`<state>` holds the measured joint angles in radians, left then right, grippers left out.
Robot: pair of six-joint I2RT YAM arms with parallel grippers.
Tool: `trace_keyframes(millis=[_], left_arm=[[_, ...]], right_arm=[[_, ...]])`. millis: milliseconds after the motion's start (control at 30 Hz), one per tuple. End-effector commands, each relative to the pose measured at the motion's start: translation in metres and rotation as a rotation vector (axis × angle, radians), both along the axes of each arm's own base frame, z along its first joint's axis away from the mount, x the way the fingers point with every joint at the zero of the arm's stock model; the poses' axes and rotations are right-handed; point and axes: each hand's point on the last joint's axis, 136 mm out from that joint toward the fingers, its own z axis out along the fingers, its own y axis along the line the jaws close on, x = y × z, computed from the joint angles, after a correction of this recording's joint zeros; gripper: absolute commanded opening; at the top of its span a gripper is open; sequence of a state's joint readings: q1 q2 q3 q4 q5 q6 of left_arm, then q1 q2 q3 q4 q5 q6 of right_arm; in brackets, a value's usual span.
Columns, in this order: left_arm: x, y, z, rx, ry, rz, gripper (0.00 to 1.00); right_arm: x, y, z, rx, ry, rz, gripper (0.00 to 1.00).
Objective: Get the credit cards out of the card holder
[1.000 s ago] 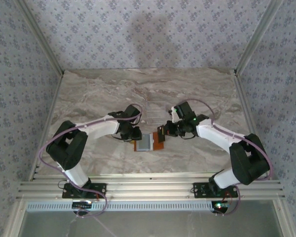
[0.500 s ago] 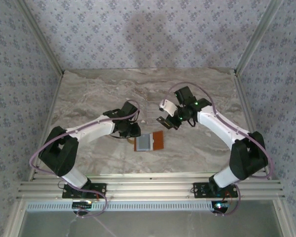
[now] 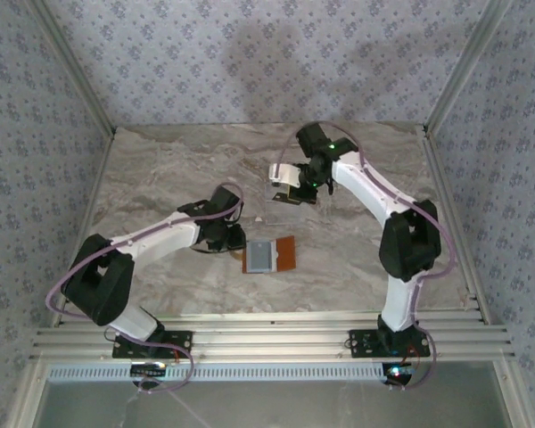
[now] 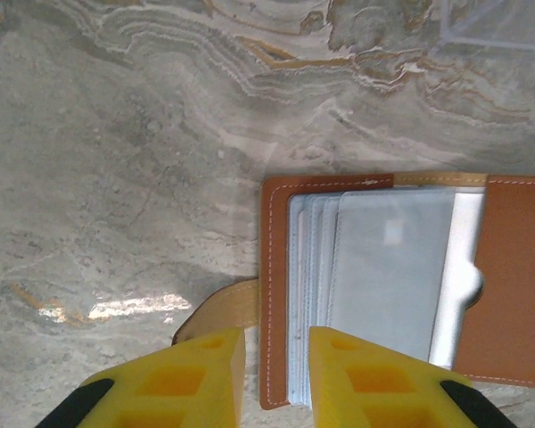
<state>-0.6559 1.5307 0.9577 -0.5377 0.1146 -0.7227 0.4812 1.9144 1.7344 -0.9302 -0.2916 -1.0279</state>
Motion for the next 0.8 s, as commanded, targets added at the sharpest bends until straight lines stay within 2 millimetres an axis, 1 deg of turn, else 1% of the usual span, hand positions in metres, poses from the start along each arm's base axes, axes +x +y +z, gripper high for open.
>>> trace_keyframes(millis=[0, 167, 333, 433, 533, 600, 700, 733, 767], left_arm=[[-0.003, 0.006, 0.008, 0.000, -0.010, 0.014, 0.26], [-0.004, 0.009, 0.008, 0.003, -0.012, 0.029, 0.26], [-0.007, 0.013, 0.008, 0.005, -0.017, 0.041, 0.26], [-0.008, 0.016, 0.008, 0.006, -0.018, 0.046, 0.26], [-0.009, 0.017, 0.007, 0.006, -0.016, 0.052, 0.26], [-0.009, 0.017, 0.007, 0.004, -0.017, 0.052, 0.26], [-0.008, 0.017, 0.007, 0.003, -0.017, 0.052, 0.26], [-0.008, 0.017, 0.007, 0.004, -0.018, 0.049, 0.26], [-0.009, 0.017, 0.006, 0.005, -0.016, 0.050, 0.26]], right_arm=[[-0.011, -0.003, -0.013, -0.096, 0.052, 0.117, 0.00], [-0.005, 0.004, -0.030, -0.139, 0.106, 0.140, 0.00], [-0.003, 0.004, -0.050, -0.182, 0.154, 0.146, 0.00], [-0.005, 0.004, -0.060, -0.202, 0.183, 0.153, 0.00], [-0.012, 0.005, -0.069, -0.221, 0.218, 0.166, 0.00], [-0.018, 0.006, -0.073, -0.230, 0.246, 0.175, 0.00], [-0.020, 0.006, -0.076, -0.241, 0.259, 0.181, 0.00], [-0.019, 0.006, -0.076, -0.244, 0.257, 0.180, 0.01], [-0.018, 0.007, -0.075, -0.242, 0.251, 0.179, 0.10]])
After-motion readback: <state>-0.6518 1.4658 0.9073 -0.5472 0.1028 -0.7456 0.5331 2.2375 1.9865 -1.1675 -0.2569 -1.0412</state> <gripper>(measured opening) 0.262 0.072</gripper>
